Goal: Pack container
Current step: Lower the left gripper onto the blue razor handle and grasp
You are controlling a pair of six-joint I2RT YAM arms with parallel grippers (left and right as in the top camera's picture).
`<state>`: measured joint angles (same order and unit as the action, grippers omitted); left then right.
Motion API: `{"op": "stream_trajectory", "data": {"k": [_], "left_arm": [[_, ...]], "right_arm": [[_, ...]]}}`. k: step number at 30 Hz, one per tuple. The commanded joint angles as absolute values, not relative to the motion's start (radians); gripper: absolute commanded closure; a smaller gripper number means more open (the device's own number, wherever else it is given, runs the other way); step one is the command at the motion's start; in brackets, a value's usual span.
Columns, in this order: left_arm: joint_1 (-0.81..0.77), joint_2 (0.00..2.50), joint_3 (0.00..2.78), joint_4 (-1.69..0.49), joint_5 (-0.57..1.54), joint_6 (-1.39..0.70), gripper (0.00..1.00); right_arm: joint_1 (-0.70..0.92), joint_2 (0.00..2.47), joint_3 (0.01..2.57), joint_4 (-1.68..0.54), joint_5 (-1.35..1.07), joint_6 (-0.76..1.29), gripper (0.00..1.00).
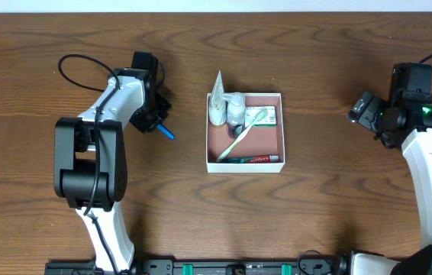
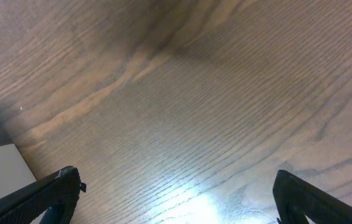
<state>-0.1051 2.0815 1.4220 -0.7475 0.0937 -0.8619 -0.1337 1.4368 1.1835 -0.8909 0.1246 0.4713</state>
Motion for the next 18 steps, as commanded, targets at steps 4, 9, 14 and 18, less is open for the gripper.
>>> {"op": "stream_trajectory", "data": {"k": [4, 9, 14, 18], "left_arm": [[-0.101, 2.119, 1.412, -0.709, 0.233, -0.788, 0.81], [-0.089, 2.087, 1.412, -0.643, 0.415, -0.698, 0.81], [-0.052, 2.017, 1.412, -0.6, 0.504, -0.643, 0.81], [-0.02, 1.942, 1.412, -0.585, 0.509, -0.572, 0.81]], "right_arm": [[-0.139, 1.42, 1.196, -0.89, 0.131, 0.478, 0.01], [-0.139, 1.42, 1.196, -0.89, 0.131, 0.478, 0.01], [-0.139, 1.42, 1.196, -0.89, 0.131, 0.478, 0.01], [-0.139, 1.42, 1.196, -0.89, 0.131, 0.478, 0.01]]}}
